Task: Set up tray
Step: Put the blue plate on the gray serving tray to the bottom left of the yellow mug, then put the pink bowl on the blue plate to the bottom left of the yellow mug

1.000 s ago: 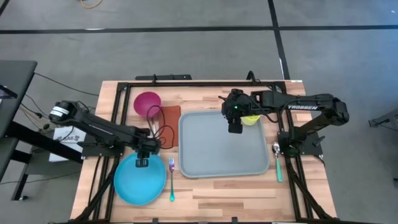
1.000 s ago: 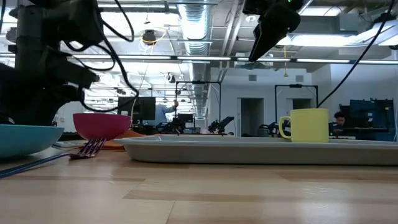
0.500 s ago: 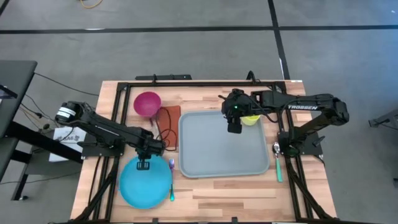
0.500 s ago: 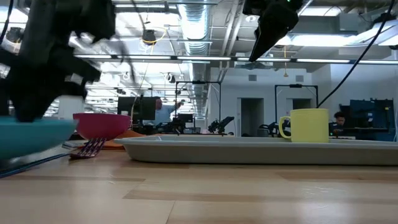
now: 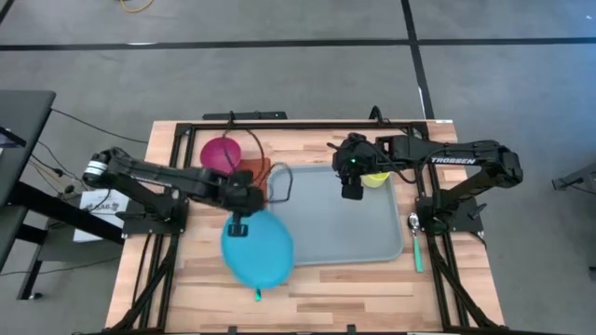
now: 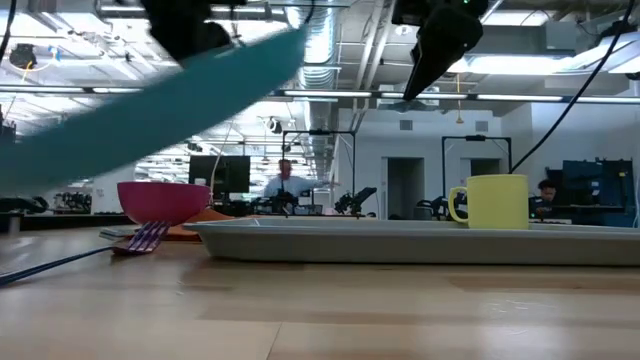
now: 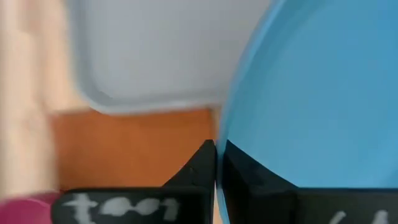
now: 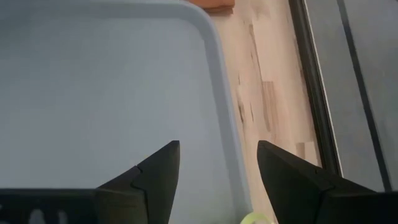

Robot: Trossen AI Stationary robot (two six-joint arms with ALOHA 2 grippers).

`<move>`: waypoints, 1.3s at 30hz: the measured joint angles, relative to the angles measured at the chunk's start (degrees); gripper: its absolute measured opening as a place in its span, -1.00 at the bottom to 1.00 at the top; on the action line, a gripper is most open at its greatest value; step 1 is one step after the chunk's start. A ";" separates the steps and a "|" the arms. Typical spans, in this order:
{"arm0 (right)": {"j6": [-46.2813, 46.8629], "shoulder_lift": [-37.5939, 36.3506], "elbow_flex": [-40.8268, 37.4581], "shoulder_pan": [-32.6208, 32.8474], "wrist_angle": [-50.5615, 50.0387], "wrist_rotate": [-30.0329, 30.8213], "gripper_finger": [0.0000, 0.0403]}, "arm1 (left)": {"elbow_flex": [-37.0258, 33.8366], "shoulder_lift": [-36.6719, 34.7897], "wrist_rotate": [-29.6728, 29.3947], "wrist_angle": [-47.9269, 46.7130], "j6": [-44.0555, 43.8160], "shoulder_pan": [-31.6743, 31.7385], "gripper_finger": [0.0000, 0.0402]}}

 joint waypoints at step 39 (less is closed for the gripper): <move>7.54 0.02 -0.02 0.00 -14.63 0.01 0.04 | 16.82 35.17 -1.01 17.96 12.31 15.12 -0.48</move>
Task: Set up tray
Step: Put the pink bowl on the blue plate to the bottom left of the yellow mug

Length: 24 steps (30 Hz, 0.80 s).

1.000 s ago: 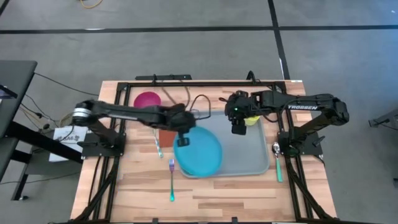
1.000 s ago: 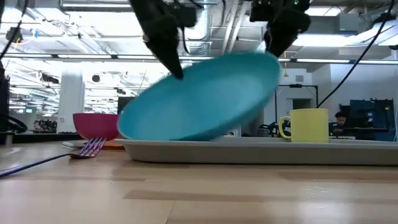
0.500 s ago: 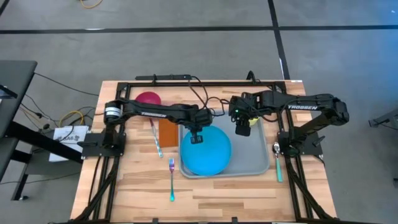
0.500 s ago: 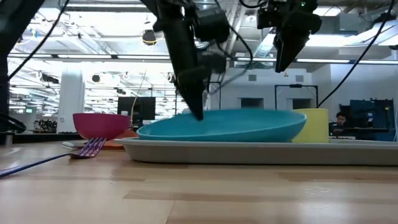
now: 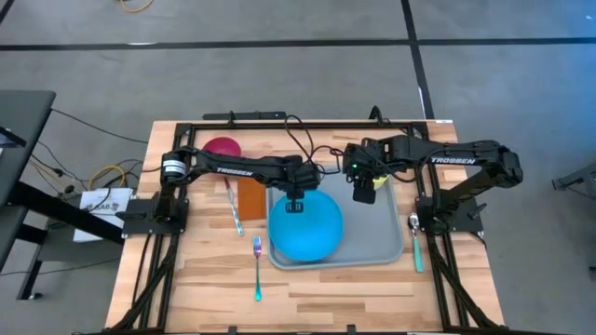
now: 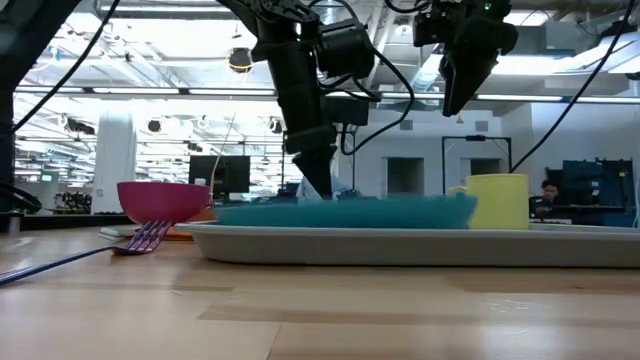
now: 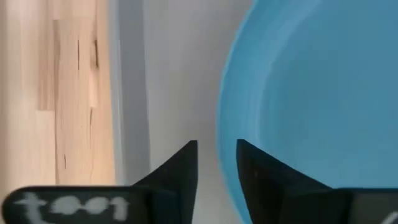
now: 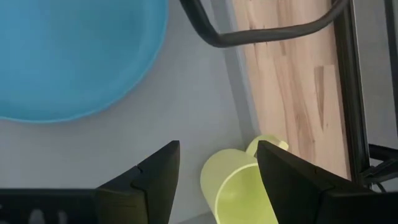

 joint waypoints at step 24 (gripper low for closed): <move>2.72 2.17 -18.52 4.94 35.90 -12.23 -0.11 | 29.75 -10.17 -19.67 -47.58 -5.68 -1.81 -0.96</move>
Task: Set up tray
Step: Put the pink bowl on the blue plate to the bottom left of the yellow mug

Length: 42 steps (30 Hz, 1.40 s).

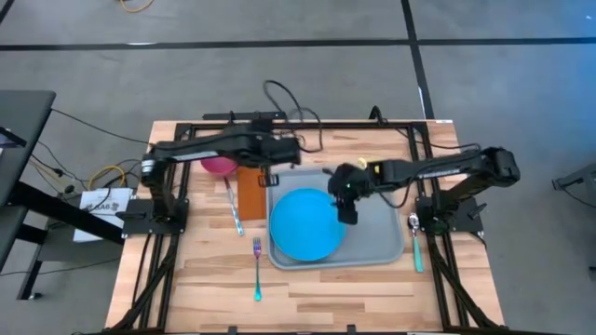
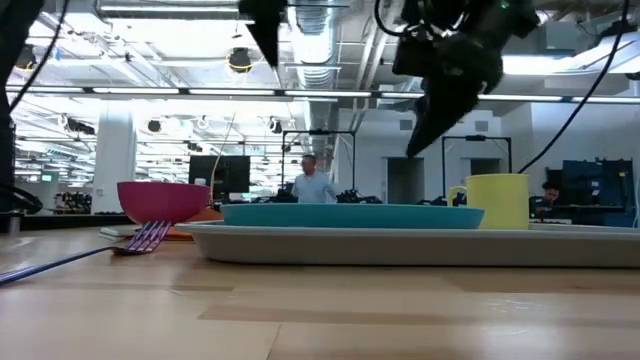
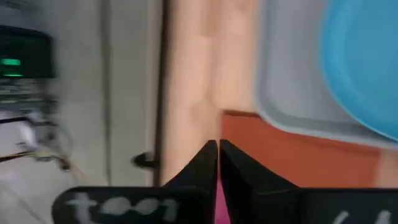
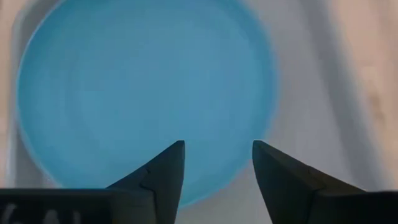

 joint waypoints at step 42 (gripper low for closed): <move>-0.31 14.84 4.03 4.93 15.95 0.20 -0.39 | -66.07 -36.58 20.40 37.18 -1.40 15.43 -0.41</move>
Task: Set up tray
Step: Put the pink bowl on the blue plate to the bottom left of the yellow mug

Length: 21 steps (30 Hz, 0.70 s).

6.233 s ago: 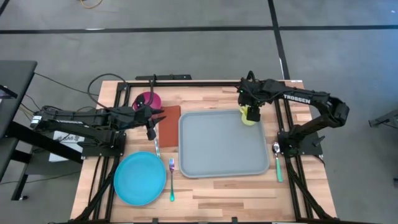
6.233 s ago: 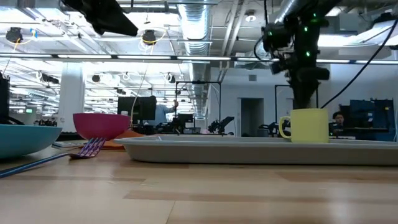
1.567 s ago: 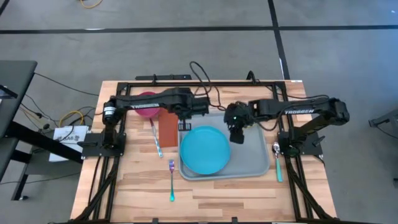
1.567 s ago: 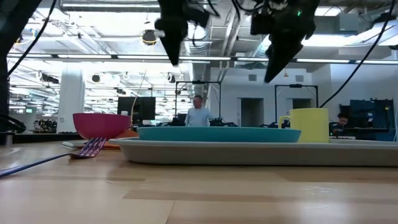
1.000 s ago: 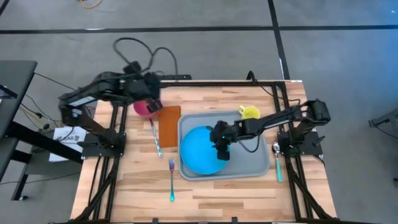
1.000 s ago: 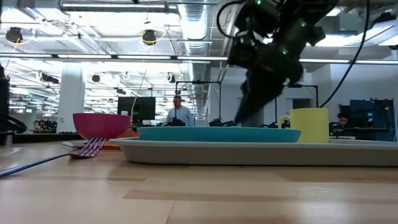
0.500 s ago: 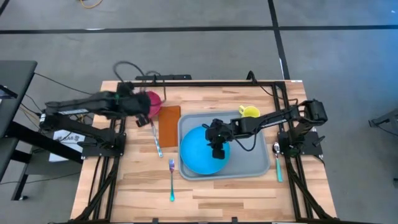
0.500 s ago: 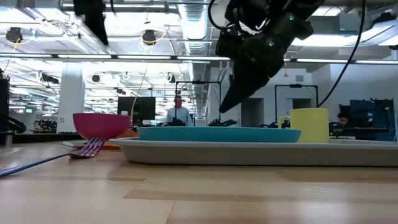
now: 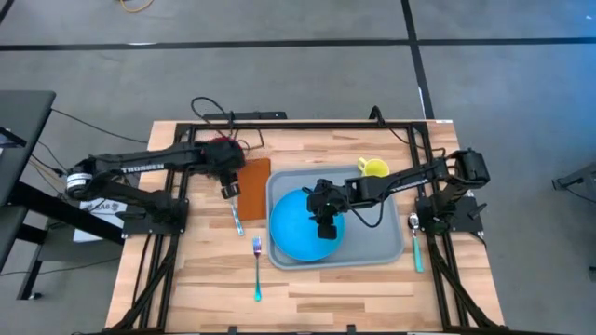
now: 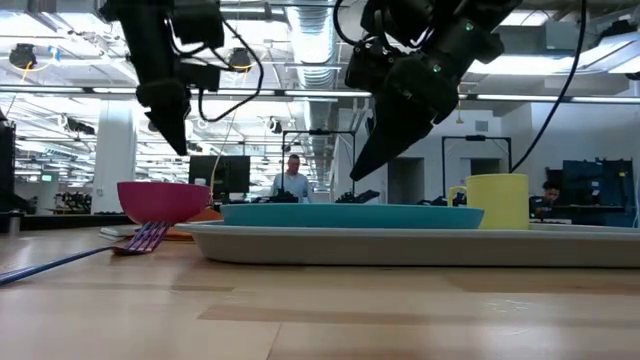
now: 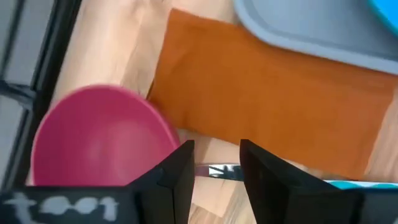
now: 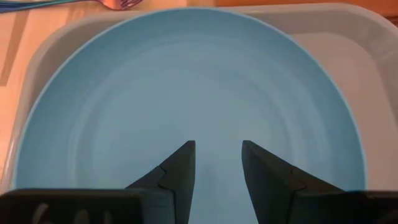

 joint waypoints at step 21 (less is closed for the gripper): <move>-1.48 0.00 0.00 -0.74 -0.34 0.07 -0.39 | -0.04 12.25 6.30 5.04 1.01 10.97 -0.41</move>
